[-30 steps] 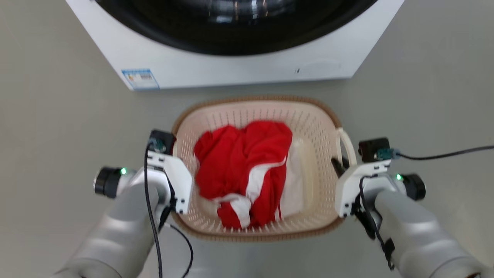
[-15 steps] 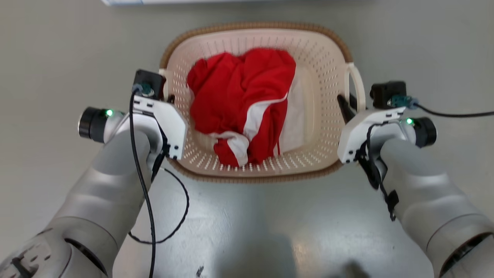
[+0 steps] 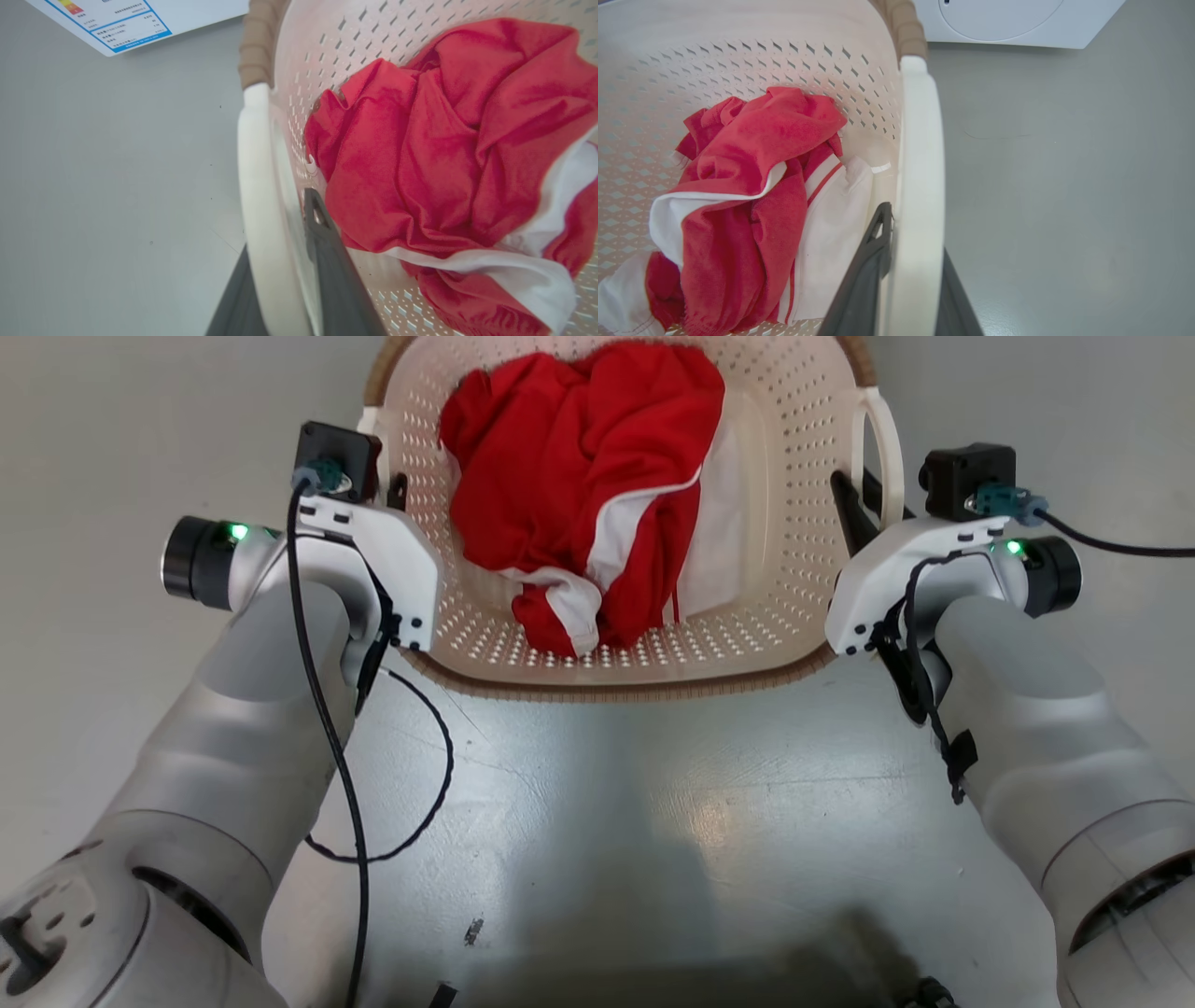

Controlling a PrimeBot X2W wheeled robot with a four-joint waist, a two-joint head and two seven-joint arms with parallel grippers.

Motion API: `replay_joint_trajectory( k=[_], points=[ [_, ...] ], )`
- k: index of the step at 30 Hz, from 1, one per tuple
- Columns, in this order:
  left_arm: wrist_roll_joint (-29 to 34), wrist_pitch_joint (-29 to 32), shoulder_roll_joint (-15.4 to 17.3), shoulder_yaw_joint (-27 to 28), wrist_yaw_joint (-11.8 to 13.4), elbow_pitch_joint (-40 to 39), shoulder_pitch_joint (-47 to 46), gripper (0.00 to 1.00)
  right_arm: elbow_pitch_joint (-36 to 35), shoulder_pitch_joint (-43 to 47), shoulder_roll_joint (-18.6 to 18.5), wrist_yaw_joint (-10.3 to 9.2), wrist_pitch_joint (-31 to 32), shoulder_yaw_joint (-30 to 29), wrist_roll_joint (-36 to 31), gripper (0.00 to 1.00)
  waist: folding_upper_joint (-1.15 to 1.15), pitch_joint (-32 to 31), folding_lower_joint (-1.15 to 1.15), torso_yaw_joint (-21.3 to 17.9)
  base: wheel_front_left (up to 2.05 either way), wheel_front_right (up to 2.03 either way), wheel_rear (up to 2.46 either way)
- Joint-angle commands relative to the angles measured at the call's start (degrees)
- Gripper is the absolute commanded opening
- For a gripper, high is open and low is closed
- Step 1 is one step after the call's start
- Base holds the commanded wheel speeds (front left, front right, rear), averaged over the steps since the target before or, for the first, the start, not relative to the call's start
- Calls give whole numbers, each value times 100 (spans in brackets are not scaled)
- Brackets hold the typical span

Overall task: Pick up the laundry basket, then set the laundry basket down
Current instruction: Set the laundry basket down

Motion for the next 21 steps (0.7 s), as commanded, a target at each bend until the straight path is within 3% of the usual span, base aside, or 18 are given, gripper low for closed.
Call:
replay_joint_trajectory(
  k=[1,21],
  points=[
    [117,-69,176,20,14,-6,-143,0,-93,23,112,95,-118,-16,-186,0,0,114,0,-21,0,0,0],
    [145,-127,221,-79,31,48,-374,0,-126,96,128,95,-119,-983,-1038,0,0,426,0,-74,0,0,0]
  ],
)
